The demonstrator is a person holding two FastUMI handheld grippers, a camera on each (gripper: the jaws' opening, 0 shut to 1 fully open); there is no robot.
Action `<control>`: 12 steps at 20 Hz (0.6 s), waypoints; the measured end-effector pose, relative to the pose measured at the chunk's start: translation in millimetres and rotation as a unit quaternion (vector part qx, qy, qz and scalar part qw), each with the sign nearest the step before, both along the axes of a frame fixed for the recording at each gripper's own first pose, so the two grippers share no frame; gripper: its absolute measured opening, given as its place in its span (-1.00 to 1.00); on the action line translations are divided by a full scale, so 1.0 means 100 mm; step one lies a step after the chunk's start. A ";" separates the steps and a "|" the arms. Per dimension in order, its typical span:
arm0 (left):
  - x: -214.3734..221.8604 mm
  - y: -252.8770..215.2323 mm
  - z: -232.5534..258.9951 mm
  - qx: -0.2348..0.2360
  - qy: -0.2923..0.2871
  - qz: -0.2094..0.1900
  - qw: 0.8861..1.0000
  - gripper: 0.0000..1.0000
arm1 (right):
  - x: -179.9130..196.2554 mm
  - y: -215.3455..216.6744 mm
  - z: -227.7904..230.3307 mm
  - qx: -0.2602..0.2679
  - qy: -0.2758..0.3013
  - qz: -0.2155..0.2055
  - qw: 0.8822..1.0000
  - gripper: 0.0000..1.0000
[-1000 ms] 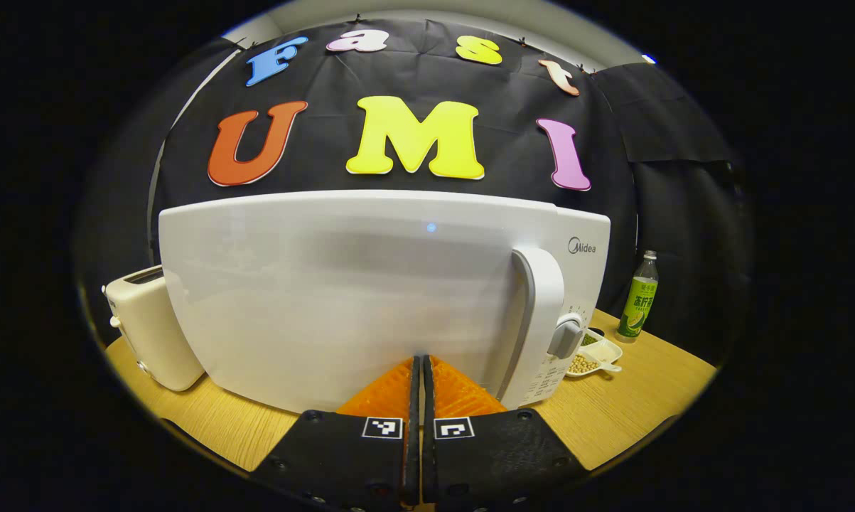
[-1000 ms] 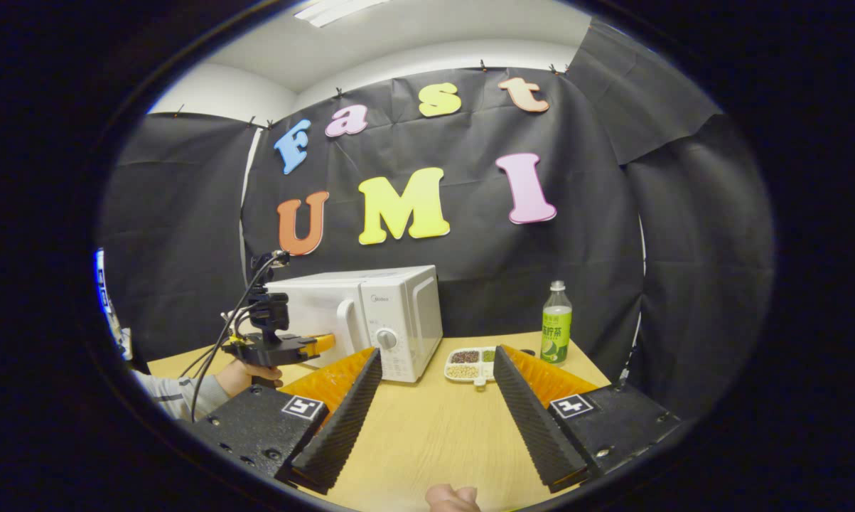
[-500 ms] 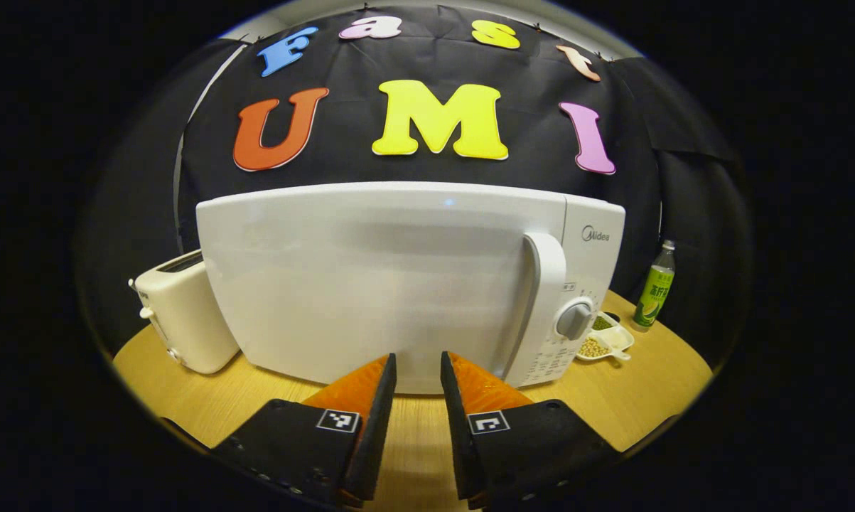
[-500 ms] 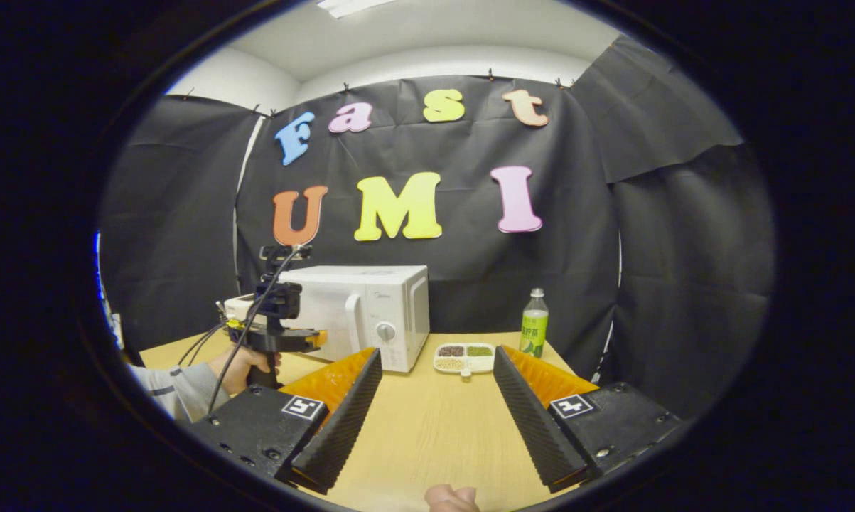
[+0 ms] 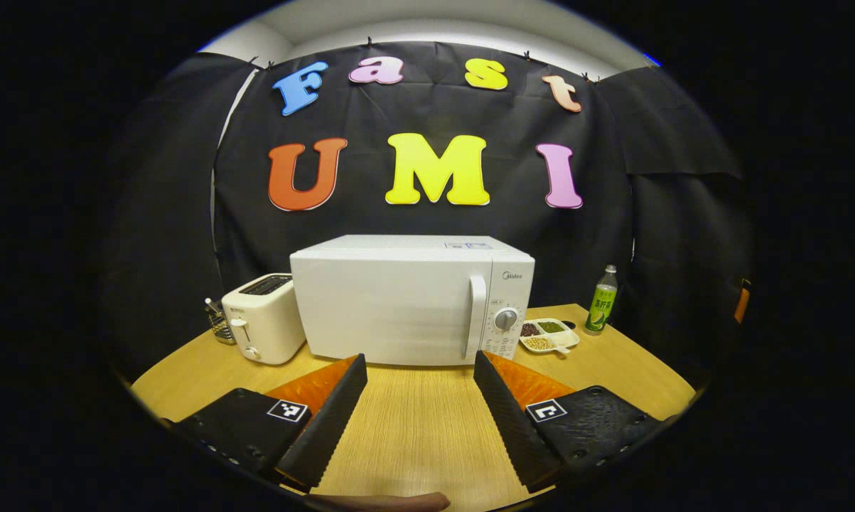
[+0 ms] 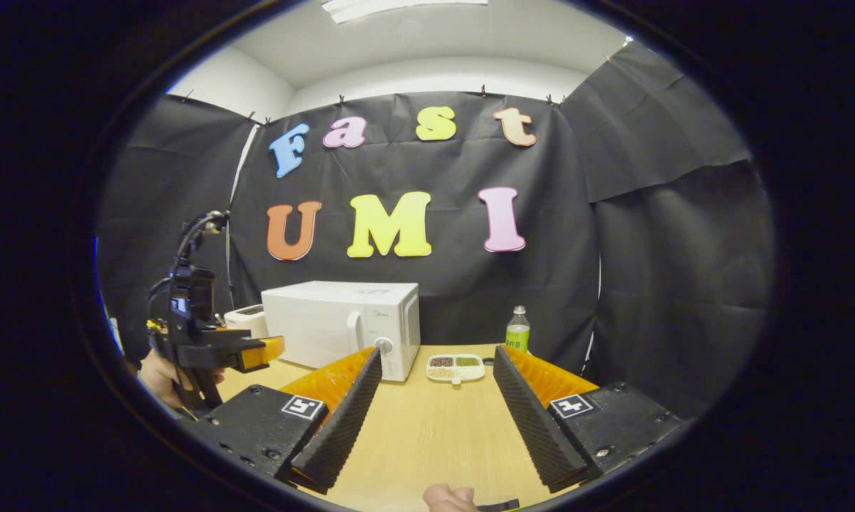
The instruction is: Open the microwave oven with the left hand, put the food in, and close the microwave oven.
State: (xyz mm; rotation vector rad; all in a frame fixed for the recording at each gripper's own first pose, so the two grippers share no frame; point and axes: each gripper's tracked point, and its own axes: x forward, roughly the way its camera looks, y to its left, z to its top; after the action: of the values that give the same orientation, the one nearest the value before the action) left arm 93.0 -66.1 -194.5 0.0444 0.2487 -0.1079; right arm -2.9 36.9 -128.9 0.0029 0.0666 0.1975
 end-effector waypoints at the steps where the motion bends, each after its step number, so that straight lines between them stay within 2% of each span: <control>1: -0.19 0.03 0.15 -0.006 0.000 0.004 1.000 0.91 | -0.05 -0.02 0.11 0.003 -0.004 -0.005 1.000 1.00; 2: -0.37 0.08 0.29 -0.010 -0.003 0.010 1.000 0.91 | -0.13 -0.02 0.21 0.008 -0.010 -0.005 1.000 0.83; 6: -1.10 0.18 0.82 0.013 -0.048 0.012 0.999 0.90 | -0.46 0.06 0.47 0.021 -0.015 0.015 1.000 0.83; 7: -1.28 0.19 0.90 0.022 -0.055 0.010 0.998 0.90 | -0.53 0.07 0.51 0.020 -0.019 0.019 0.999 1.00; 10: -1.72 0.17 1.12 0.035 -0.092 0.008 0.995 0.90 | -0.69 0.12 0.60 0.011 -0.033 0.030 0.999 1.00; 11: -1.80 0.18 1.17 0.034 -0.102 0.014 0.994 0.91 | -0.73 0.13 0.62 0.007 -0.037 0.033 0.999 0.83; 12: -1.86 0.18 1.17 0.031 -0.104 0.016 0.994 0.92 | -0.76 0.13 0.62 0.004 -0.040 0.035 0.999 1.00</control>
State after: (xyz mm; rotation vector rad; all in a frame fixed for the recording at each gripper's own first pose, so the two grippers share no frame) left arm -92.8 -48.4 -77.3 0.1135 0.0445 -0.0633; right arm -78.6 50.3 -66.9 0.0012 -0.0144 0.2670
